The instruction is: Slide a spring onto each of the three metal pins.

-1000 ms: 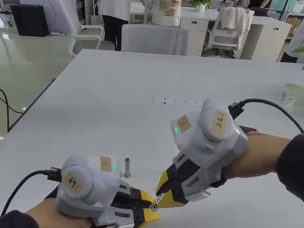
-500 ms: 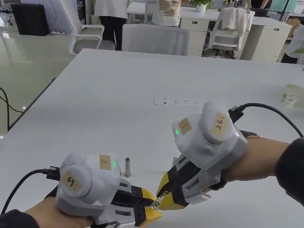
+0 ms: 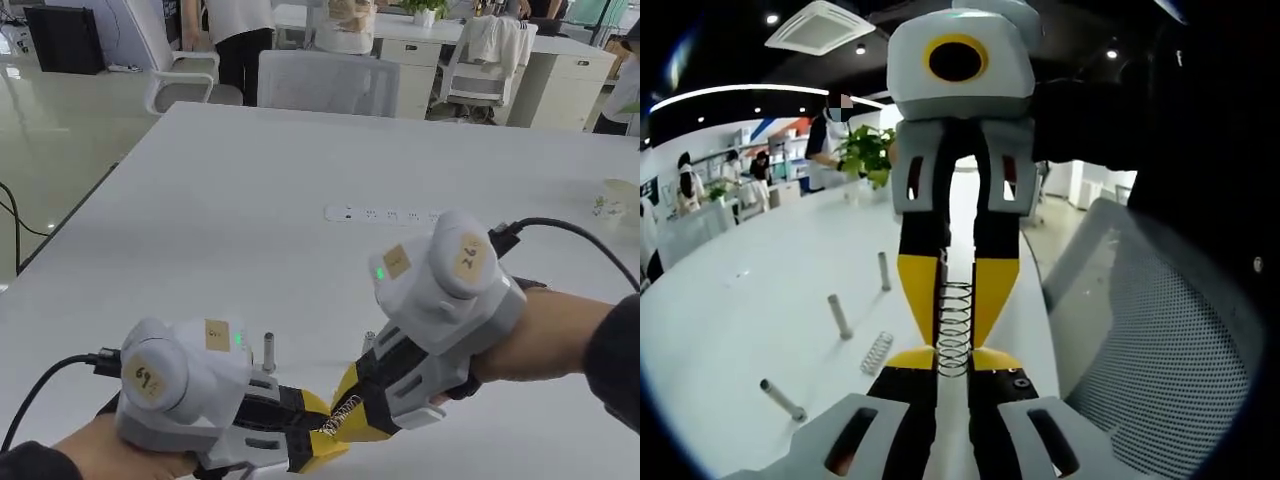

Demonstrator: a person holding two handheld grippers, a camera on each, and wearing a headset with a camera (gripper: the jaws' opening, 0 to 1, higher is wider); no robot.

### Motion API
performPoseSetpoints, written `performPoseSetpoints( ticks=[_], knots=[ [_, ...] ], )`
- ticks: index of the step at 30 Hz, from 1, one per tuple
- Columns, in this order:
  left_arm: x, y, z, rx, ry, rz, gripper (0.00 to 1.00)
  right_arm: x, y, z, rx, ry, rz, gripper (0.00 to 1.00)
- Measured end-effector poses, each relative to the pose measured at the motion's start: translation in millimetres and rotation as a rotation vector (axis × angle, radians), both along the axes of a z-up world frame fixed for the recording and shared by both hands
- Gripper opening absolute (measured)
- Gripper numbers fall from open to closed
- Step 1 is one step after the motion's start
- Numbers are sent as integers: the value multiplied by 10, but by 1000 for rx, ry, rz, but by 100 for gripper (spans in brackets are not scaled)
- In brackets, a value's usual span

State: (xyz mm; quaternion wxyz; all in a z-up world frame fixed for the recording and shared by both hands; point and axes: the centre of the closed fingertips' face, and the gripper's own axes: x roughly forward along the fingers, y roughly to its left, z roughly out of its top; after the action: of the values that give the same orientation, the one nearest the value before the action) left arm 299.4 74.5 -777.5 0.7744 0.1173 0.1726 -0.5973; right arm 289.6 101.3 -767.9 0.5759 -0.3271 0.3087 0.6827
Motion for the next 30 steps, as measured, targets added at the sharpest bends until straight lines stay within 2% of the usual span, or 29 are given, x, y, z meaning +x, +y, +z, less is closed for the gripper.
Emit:
performPoseSetpoints(
  ticks=[3,5,8,10,13,25,30],
  knots=[
    [16,10,5,-8,14,9,4,10,9,10,-2,-3,-1,8],
    [16,9,2,-15,38,24,10,17,15,19,-2,-4,-2,8],
    [18,4,-3,-14,36,26,15,37,9,21,-7,-10,-4,8],
    [17,9,-6,-17,45,31,19,51,3,24,-10,-14,-7,8],
    [35,41,-19,-19,63,49,26,70,-20,21,-16,-17,-11,8],
    [50,168,-77,-12,93,86,46,154,-129,23,-30,-27,-35,8],
    [46,235,-83,-9,95,101,51,193,-176,29,-34,-29,-48,8]
  ],
)
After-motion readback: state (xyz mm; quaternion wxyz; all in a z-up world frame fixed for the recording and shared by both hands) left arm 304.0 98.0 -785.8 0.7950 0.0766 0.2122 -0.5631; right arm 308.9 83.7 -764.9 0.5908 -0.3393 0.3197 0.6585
